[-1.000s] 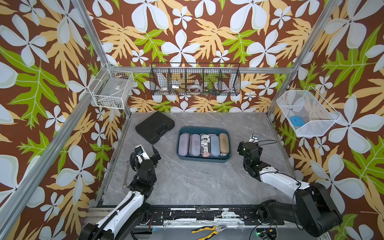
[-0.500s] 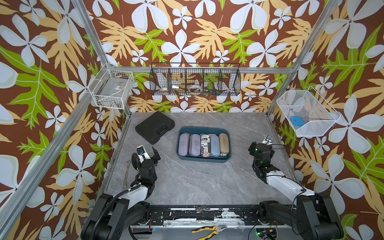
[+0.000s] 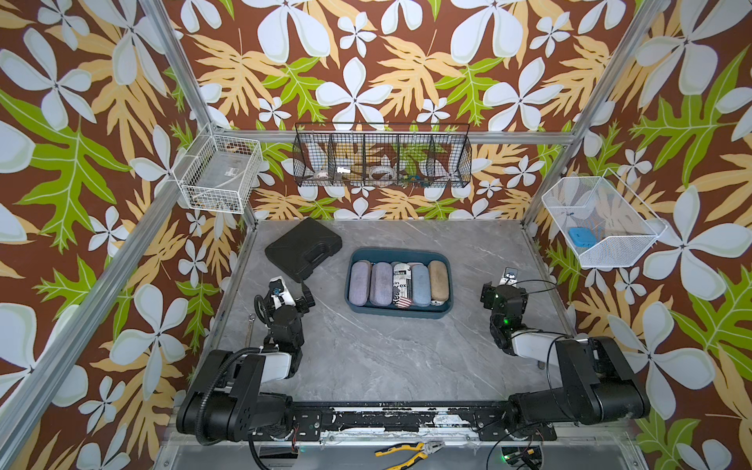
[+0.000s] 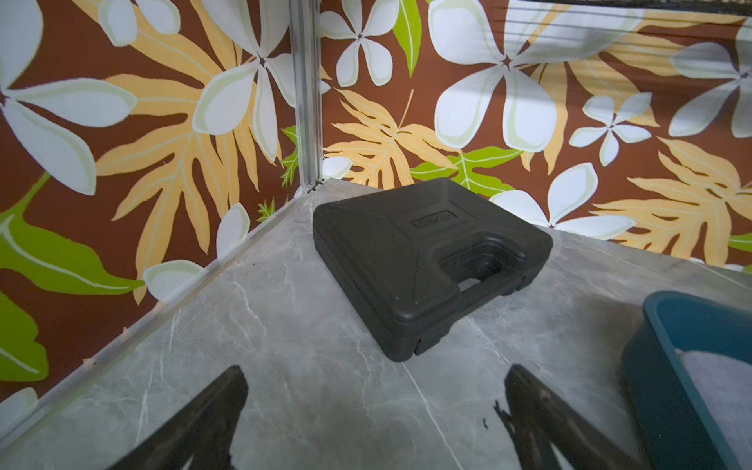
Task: Put the glasses cases into the storage boxes
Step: Reset both arms
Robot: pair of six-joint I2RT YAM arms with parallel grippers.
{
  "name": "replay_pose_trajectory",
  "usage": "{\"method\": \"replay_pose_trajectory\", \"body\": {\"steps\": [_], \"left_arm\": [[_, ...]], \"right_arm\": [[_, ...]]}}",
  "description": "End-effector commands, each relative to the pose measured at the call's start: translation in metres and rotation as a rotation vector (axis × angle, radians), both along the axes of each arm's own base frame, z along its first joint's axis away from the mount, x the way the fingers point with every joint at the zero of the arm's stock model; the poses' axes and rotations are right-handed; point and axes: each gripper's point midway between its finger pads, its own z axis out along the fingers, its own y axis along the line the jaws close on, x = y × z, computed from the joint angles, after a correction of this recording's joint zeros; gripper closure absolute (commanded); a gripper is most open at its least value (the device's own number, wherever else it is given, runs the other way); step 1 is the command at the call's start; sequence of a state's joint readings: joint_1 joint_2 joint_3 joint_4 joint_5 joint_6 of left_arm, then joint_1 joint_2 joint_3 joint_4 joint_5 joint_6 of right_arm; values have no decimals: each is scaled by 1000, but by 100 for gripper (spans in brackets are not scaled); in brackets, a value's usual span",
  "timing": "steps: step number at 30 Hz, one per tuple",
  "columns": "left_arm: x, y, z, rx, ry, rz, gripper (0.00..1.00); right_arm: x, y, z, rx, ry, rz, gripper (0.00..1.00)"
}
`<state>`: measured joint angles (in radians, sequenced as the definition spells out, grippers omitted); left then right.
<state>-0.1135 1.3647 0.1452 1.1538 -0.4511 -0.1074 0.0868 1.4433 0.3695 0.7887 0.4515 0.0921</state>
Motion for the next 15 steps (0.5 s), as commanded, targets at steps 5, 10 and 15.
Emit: {"method": "replay_pose_trajectory", "body": {"steps": [5,10,15], "left_arm": [[3,-4,23,-22,-105,-30,0],[2,-3,25,-13,-118,-25,0],[2,-3,24,-15,-114,-24,0]], "right_arm": [[0,16,17,-3,-120,124,0],[-7,19,13,15,-169,182,0],[-6,20,12,19,-159,183,0]]}}
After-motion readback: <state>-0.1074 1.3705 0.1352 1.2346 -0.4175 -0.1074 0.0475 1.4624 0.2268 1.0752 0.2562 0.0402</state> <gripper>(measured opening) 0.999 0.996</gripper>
